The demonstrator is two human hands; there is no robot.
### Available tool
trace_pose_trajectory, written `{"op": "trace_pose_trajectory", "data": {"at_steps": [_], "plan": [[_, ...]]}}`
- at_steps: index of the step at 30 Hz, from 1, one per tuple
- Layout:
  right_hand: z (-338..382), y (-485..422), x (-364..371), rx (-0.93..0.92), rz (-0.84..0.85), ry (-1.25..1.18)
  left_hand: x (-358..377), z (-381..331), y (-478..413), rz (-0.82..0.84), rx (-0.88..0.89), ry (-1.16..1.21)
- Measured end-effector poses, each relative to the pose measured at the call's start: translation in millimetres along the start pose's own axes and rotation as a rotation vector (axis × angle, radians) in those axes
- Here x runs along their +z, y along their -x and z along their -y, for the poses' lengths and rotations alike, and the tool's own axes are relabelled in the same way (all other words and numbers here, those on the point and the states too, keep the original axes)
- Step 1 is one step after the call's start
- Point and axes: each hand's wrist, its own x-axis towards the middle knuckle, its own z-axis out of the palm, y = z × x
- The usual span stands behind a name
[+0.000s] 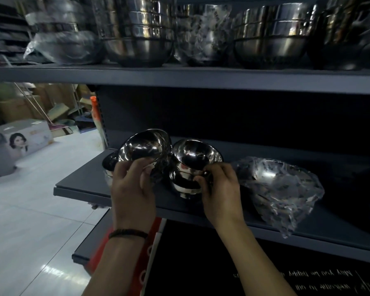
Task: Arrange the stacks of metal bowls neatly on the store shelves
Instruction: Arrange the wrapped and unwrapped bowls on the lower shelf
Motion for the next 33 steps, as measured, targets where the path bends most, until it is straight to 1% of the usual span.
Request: {"op": "trace_pose_trajectory", "data": {"at_steps": [5, 11, 16, 19, 21, 23, 25, 27, 29, 33], "plan": [[-8, 1, 12, -0.006, 0.078, 0.006, 1, 3, -2, 0.009, 0.004, 0.0], [-9, 1, 10, 0.015, 0.091, 0.095, 3, 2, -4, 0.015, 0.012, 0.01], [-9, 3, 0, 0.077, 0.196, 0.095, 4, -2, -4, 0.008, 0.023, 0.014], [-5, 0, -13, 0.069, 0.179, 0.017, 4, -5, -5, 0.013, 0.038, 0.017], [2, -5, -26, 0.078, 0.123, -0.088, 4, -9, -6, 0.01, 0.055, 0.02], [11, -14, -41, 0.184, 0.082, -0.279, 4, -17, -7, 0.014, 0.095, 0.035], [18, -23, -56, 0.304, 0.085, -0.512, 5, -29, -7, 0.036, 0.141, 0.065], [20, -29, -72, 0.338, 0.071, -0.679, 8, -44, -4, 0.072, 0.183, 0.103], [21, -31, -89, 0.331, 0.066, -0.702, 13, -55, -2, 0.118, 0.221, 0.137], [7, -29, -125, 0.24, 0.074, -0.548, 29, -79, 7, 0.215, 0.276, 0.187]]}}
